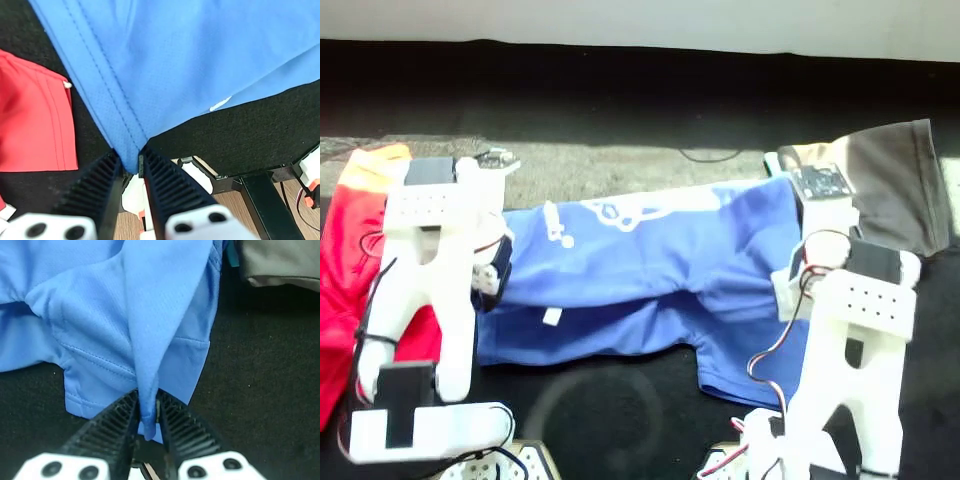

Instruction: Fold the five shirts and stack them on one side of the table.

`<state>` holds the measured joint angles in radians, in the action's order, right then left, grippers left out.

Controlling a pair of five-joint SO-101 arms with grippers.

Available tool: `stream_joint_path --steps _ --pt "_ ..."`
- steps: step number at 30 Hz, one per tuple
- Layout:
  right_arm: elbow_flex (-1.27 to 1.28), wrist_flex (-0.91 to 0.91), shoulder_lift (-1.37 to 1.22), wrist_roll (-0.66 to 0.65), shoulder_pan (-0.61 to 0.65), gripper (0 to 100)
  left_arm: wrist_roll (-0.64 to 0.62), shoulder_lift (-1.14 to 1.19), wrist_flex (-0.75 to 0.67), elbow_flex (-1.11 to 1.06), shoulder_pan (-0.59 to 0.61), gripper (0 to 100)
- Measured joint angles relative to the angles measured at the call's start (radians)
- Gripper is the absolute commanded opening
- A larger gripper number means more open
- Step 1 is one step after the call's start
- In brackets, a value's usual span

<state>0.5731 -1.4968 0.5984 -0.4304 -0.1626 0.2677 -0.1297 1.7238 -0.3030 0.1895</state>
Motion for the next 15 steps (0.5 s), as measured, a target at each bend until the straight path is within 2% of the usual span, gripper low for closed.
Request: stream_joint_path --steps 10,15 --pt "0.009 -0.204 0.141 -0.130 -0.055 0.5 0.029 -0.150 0.000 -0.143 0.000 1" --pt "0.087 -0.230 0.242 -0.180 -0.057 0.5 0.032 -0.150 -0.054 -0.229 0.000 1"
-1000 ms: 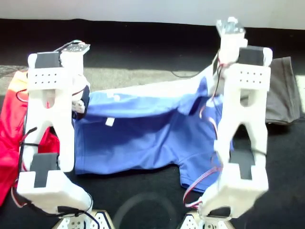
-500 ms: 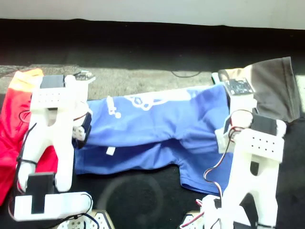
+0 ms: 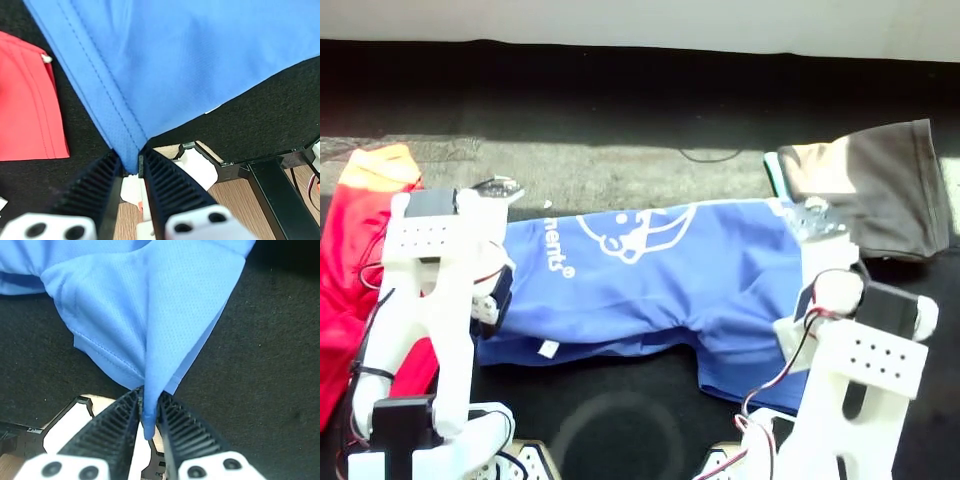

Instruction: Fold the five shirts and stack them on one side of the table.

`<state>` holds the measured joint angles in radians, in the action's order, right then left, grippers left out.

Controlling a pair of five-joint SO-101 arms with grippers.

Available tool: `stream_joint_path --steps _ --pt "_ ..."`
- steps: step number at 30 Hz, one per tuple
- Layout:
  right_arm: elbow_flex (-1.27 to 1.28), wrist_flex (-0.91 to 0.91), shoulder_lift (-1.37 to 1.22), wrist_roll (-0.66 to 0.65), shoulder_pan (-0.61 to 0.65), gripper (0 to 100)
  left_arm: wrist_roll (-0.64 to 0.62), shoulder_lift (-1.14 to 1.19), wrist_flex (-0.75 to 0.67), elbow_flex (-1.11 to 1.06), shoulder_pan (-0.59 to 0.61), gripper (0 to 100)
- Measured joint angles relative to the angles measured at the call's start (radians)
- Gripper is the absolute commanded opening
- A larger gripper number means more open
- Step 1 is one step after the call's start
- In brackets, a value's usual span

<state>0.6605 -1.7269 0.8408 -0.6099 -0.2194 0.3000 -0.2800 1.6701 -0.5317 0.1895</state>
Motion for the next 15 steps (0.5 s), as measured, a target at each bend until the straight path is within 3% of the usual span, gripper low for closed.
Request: stream_joint_path --steps 9,15 --pt "0.253 0.072 0.129 -0.023 -0.041 0.5 0.000 0.000 -0.028 -0.060 0.000 1" --pt "0.374 0.167 0.172 -0.129 -0.140 0.5 0.000 -0.002 -0.028 -0.060 0.000 1"
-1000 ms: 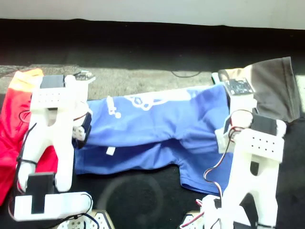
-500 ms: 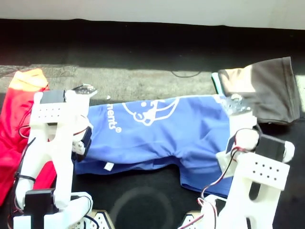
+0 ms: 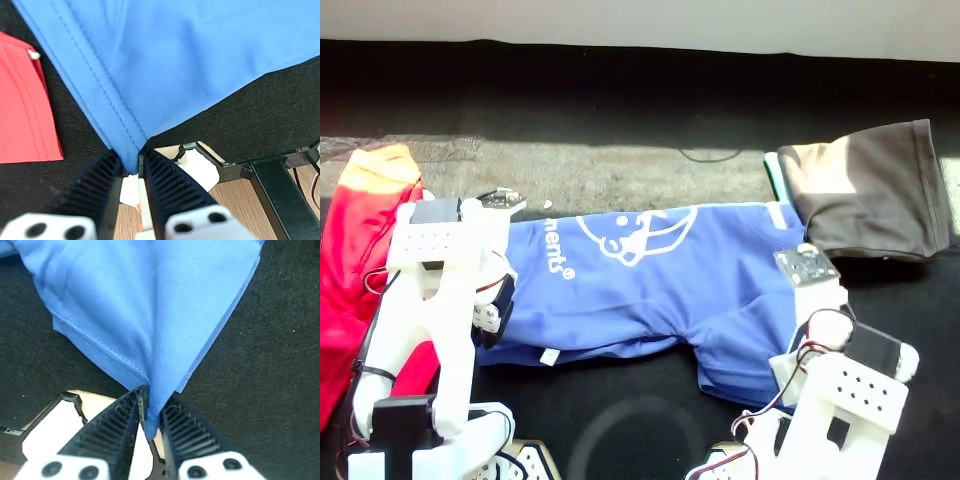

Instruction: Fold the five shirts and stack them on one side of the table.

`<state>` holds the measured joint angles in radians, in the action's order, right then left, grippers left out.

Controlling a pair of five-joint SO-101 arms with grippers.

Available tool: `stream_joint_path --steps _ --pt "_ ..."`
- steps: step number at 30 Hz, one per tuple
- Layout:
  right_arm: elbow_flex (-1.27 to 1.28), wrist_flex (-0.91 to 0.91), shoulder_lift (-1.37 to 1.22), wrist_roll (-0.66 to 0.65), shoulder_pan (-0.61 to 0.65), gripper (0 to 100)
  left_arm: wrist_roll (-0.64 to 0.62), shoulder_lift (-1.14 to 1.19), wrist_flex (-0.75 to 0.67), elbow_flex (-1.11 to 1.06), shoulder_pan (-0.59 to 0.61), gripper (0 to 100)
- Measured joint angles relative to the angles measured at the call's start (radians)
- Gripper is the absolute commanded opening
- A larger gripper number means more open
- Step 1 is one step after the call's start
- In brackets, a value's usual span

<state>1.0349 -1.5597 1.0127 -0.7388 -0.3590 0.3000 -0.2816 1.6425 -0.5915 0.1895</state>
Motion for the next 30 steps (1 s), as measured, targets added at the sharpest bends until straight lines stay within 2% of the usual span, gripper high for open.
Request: stream_joint_path --steps 5,11,16,21,25,27,28,29,30 --pt "0.035 0.026 0.002 -0.069 -0.061 3.0 0.000 0.000 0.000 0.000 0.000 1" --pt "0.035 0.026 0.002 -0.078 -0.063 21.4 0.000 0.000 0.000 0.000 0.000 3" --pt "0.035 0.026 0.002 -0.078 0.026 20.8 0.000 0.000 0.002 0.021 0.006 14" --pt "0.017 0.029 0.002 -0.052 0.092 20.8 0.018 0.000 0.055 0.158 0.068 16" --pt "-0.117 0.034 0.002 0.041 0.101 20.8 0.081 0.000 0.077 0.311 0.127 16" --pt "-0.204 0.058 0.002 0.101 0.117 20.5 0.095 0.000 0.078 0.384 0.146 10" --pt "-0.245 0.077 0.002 0.141 0.127 18.2 0.097 0.000 0.078 0.408 0.147 2" --pt "-0.282 0.104 0.002 0.181 0.143 13.9 0.098 0.000 0.077 0.419 0.147 0" --pt "-0.305 0.138 0.002 0.218 0.161 7.8 0.097 0.000 0.058 0.422 0.140 3"
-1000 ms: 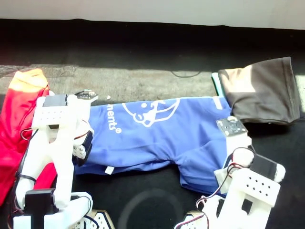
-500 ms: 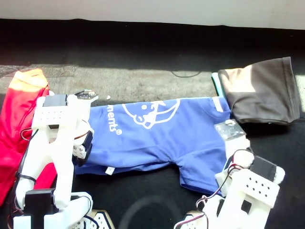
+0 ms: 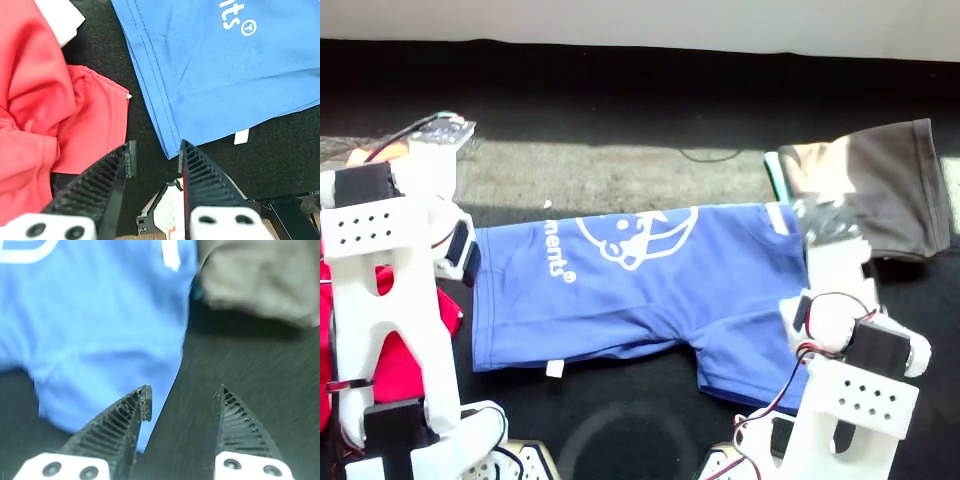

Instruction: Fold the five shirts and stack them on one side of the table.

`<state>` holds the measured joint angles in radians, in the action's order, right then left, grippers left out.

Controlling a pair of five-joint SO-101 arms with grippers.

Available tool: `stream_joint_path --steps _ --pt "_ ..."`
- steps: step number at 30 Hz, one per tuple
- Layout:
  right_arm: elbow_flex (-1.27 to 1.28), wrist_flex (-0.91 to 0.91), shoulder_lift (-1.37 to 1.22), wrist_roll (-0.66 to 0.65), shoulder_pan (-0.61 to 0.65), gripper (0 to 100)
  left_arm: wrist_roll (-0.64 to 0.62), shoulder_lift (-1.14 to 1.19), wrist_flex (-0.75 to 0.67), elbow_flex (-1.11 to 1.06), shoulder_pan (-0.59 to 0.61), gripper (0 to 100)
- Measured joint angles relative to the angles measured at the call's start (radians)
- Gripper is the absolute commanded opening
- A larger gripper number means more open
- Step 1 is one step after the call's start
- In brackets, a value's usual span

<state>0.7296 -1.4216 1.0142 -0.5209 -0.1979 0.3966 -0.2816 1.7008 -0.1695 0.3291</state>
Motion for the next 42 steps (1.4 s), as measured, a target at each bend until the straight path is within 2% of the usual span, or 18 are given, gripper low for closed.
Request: stream_joint_path --steps 1,2,4,7,11,14,18,26,31,38,42 --pt "-0.014 0.034 0.000 0.032 0.029 1.3 -0.009 0.000 -0.028 0.000 -0.014 1" --pt "-0.018 0.068 -0.006 0.054 0.061 0.4 -0.035 0.000 -0.055 -0.006 -0.031 1" --pt "-0.023 0.140 -0.043 0.081 0.135 4.4 -0.078 0.000 -0.117 -0.034 -0.078 1" --pt "-0.023 0.241 -0.146 0.133 0.199 4.4 -0.123 0.040 -0.221 -0.083 -0.158 1" --pt "-0.023 0.400 -0.327 0.190 0.219 4.4 -0.209 0.196 -0.351 -0.092 -0.186 1" --pt "-0.023 0.505 -0.476 0.201 0.226 4.4 -0.229 0.348 -0.439 -0.091 -0.189 1" --pt "-0.023 0.606 -0.674 0.204 0.224 4.4 -0.233 0.540 -0.482 -0.006 -0.189 1" --pt "-0.034 0.842 -0.991 0.204 0.224 4.4 -0.235 0.867 -0.473 0.347 -0.158 1" --pt "-0.120 0.970 -1.120 0.206 0.226 4.4 -0.235 1.059 -0.374 0.660 -0.126 1" --pt "-0.353 0.982 -1.316 0.206 0.227 4.4 -0.235 1.366 -0.160 1.217 -0.121 1" --pt "-0.417 0.895 -1.321 0.206 0.227 4.4 -0.235 1.498 -0.021 1.507 -0.120 1"
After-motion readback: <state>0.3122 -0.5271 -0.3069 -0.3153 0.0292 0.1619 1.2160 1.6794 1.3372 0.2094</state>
